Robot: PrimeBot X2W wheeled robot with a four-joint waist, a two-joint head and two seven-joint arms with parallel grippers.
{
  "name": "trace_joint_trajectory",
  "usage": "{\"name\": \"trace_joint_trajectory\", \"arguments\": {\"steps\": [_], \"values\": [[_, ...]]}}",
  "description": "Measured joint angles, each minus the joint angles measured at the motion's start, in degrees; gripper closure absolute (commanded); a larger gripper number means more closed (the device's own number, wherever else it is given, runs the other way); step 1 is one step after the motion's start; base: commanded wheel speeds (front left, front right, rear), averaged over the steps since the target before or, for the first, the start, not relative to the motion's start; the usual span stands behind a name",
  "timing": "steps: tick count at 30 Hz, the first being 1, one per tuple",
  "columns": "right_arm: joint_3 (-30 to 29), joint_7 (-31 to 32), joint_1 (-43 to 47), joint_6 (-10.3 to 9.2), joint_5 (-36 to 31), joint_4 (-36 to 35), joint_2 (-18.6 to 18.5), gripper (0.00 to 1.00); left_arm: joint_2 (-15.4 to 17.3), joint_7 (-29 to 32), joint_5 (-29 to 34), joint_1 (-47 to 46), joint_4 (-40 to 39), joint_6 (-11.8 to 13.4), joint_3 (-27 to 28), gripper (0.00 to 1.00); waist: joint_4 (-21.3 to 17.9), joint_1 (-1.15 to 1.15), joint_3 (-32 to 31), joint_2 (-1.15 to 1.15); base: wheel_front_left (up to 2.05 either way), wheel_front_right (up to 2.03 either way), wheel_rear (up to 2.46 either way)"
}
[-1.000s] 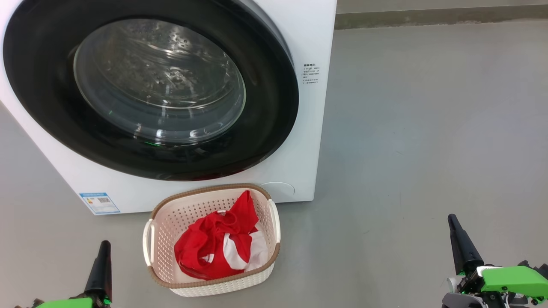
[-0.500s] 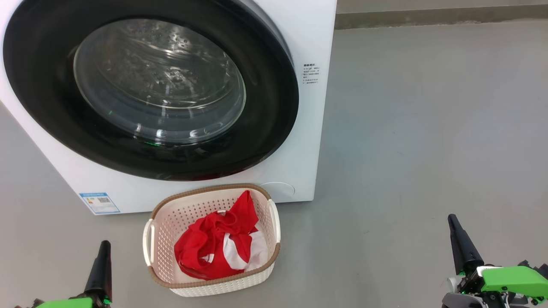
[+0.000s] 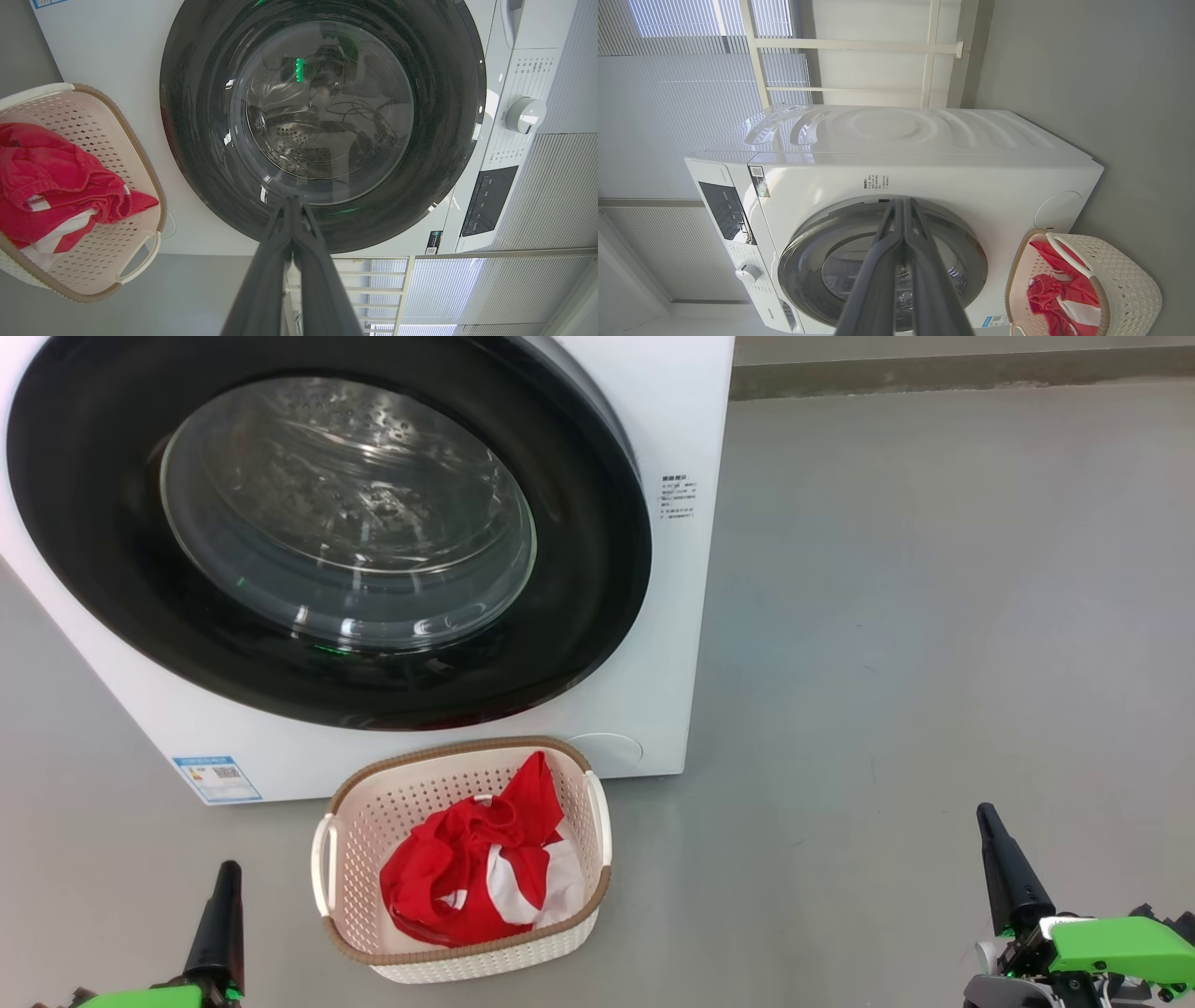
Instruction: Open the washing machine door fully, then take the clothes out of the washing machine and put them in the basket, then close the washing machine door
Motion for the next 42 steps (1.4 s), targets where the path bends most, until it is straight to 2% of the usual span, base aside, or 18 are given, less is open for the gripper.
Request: {"name": "trace_joint_trajectory", "arguments": {"steps": [42], "values": [[-0.04, 0.01, 0.00, 0.00, 0.00, -0.01, 0.03, 1.00, 0.00, 0.00, 0.00, 0.00, 0.00, 0.00, 0.00, 1.00, 0.00, 0.00, 0.00, 0.00, 0.00, 0.00, 0.00]]}}
